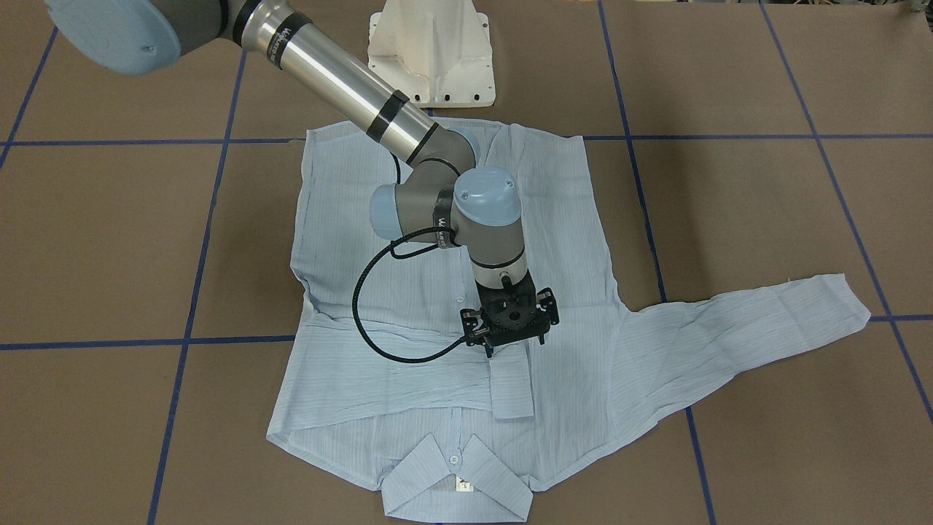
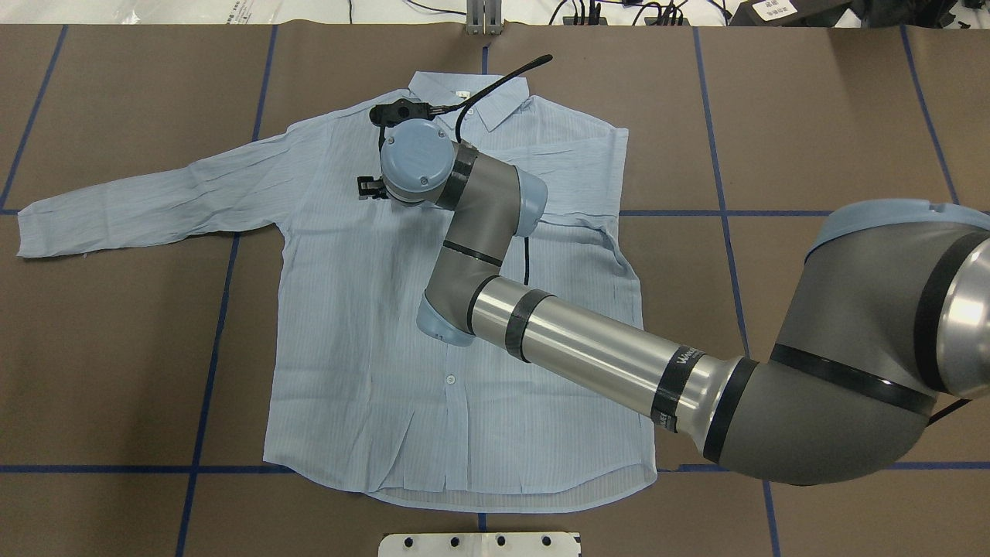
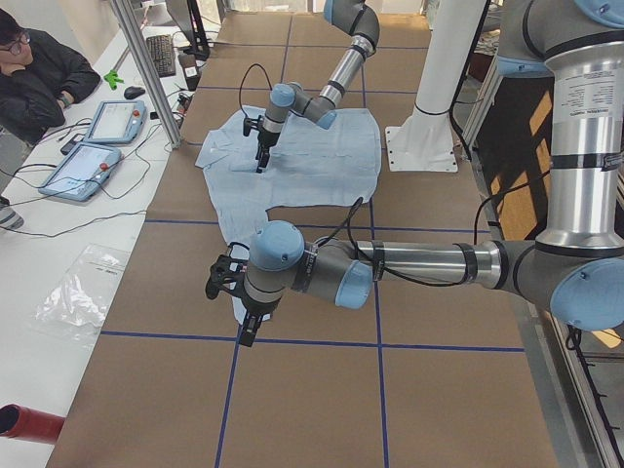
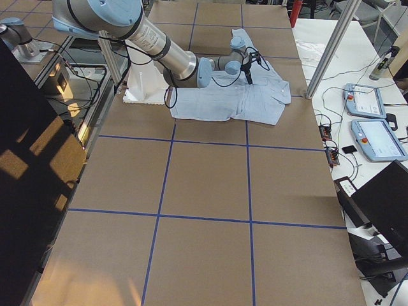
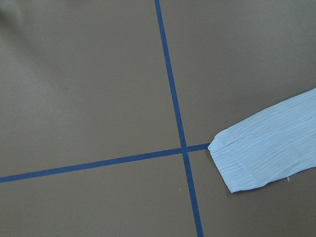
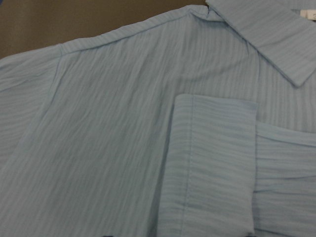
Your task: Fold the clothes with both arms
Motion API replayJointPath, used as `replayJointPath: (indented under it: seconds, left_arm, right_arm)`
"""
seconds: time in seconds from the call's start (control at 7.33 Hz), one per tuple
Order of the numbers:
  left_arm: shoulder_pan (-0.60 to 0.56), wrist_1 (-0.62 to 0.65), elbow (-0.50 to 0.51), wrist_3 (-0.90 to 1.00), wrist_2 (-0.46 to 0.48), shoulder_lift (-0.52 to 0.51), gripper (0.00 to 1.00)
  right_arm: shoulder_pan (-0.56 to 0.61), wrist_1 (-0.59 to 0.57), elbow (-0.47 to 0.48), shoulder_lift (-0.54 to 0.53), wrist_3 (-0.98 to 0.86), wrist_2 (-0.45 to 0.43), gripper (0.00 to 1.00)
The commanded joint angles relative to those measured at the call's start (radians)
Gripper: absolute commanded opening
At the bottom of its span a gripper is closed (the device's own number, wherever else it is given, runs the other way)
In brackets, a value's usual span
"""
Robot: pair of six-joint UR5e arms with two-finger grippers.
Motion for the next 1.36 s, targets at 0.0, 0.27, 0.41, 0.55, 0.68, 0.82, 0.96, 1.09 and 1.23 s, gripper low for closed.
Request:
replayJointPath:
  seconds: [0.0, 0.27, 0.41, 0.55, 0.68, 0.82, 0.96, 1.09, 1.23]
  left_arm:
    - [0.000, -0.010, 0.004, 0.000, 0.000, 0.001, 0.99]
    - [0.000, -0.010, 0.004, 0.000, 0.000, 0.000, 0.99]
    - [0.000, -0.010, 0.006, 0.001, 0.000, -0.002, 0.99]
    - [0.000, -0.008, 0.003, -0.003, 0.000, -0.008, 0.99]
    - [0.000, -0.008, 0.003, -0.003, 0.000, -0.008, 0.99]
    - [0.000, -0.008, -0.002, -0.011, 0.000, -0.011, 0.99]
    - [0.003, -0.022, -0.009, -0.082, 0.000, -0.017, 0.99]
    - [0.003, -0.083, -0.005, -0.127, 0.000, -0.017, 0.99]
    - [0.003, -0.089, -0.003, -0.143, 0.002, -0.019, 0.99]
  right_arm:
    - [-0.006, 0.037, -0.018, 0.021, 0.003, 0.002, 0.92]
    - [-0.026, 0.100, -0.047, 0.044, 0.003, 0.000, 0.92]
    - [-0.040, 0.111, -0.049, 0.070, 0.003, 0.000, 0.91]
    - [-0.041, 0.113, -0.049, 0.098, 0.006, 0.000, 0.91]
    - [-0.040, 0.113, -0.043, 0.107, 0.010, 0.002, 0.91]
    - [-0.037, 0.108, -0.040, 0.115, 0.033, 0.000, 0.91]
    - [-0.025, 0.087, -0.023, 0.115, 0.055, 0.003, 0.91]
    - [0.001, -0.035, 0.039, 0.106, 0.046, 0.014, 0.92]
    - [0.017, -0.141, 0.051, 0.104, 0.021, 0.014, 0.96]
